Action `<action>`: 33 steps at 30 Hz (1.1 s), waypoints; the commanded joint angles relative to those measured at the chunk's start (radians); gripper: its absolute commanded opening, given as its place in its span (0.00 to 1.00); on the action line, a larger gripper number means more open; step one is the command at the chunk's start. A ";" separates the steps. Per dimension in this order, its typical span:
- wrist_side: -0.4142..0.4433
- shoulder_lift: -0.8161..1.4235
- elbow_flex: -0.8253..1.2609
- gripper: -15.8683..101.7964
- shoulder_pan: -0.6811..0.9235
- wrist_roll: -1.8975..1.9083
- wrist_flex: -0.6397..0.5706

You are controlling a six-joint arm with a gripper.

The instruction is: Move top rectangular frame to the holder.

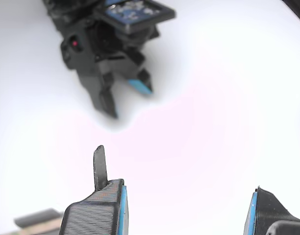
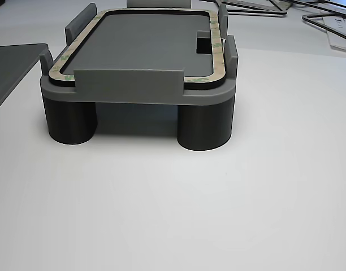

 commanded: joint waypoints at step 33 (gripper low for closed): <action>-0.373 0.586 0.620 0.98 -0.308 -0.344 -0.067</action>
